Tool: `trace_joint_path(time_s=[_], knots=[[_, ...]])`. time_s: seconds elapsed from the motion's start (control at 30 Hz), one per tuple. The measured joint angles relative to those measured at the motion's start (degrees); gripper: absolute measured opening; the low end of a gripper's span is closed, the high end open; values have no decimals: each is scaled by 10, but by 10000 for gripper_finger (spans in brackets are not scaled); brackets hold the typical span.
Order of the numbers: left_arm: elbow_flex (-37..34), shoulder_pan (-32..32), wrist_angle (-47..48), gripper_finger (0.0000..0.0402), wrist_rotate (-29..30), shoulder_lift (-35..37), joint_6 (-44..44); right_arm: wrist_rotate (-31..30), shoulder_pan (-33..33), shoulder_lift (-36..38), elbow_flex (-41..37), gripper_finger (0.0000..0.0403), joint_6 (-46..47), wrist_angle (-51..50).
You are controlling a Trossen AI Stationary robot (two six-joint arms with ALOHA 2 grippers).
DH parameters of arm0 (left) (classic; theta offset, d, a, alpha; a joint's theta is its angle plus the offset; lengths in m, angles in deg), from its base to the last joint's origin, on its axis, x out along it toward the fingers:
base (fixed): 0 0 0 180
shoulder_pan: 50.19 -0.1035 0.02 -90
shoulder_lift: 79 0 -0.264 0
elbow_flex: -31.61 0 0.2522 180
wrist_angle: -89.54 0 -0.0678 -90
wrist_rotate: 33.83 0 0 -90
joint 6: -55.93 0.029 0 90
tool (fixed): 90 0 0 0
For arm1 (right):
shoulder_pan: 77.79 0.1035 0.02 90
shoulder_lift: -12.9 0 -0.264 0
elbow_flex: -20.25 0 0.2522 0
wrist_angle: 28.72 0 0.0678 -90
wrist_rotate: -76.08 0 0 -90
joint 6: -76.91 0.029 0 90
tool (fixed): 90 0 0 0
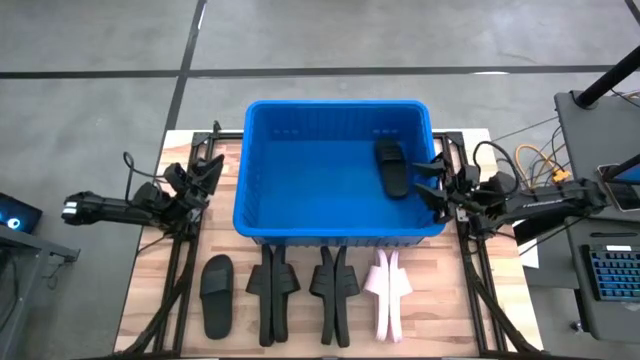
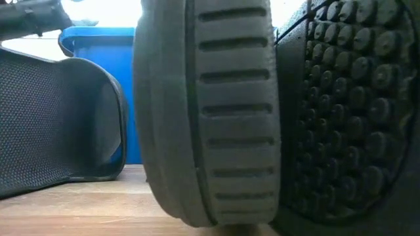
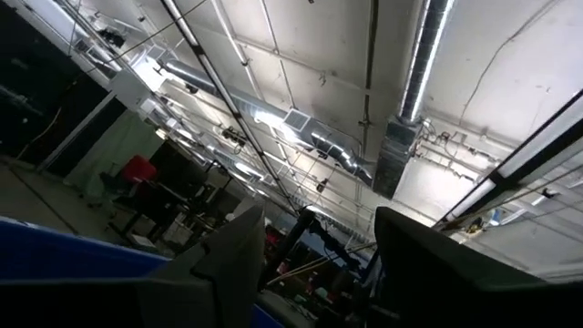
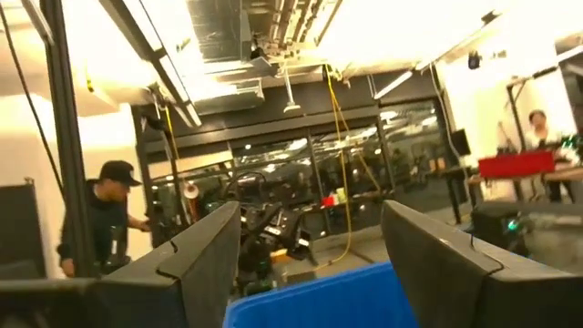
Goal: Pick and place slides into bin
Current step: Put the black slide into the blue bin
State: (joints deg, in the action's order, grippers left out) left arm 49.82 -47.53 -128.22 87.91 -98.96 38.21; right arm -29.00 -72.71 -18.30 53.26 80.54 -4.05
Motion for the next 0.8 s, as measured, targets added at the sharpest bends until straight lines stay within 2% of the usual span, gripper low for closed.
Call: trace_joint_path(time_s=[0.1,0.2,0.27,0.37,0.53,0.6,0.7,0.8], knots=[[40,0,4,196,-23,-50,0,0,0,5,2,251,-11,-2],[106,0,11,196,-84,-103,4,0,0,4,2,250,3,-5],[166,0,60,196,-128,-128,5,0,0,4,1,251,9,-5],[271,1,219,196,-179,-156,2,0,0,4,1,253,29,-5],[470,1,598,196,-214,-205,-15,0,0,4,1,251,39,-5],[539,1,720,196,-230,-229,-37,-2,0,4,1,248,39,-3],[618,1,833,196,-281,-265,-79,-20,0,4,1,245,39,-1],[665,6,877,196,-351,-295,-131,-34,0,4,1,244,39,-1]])
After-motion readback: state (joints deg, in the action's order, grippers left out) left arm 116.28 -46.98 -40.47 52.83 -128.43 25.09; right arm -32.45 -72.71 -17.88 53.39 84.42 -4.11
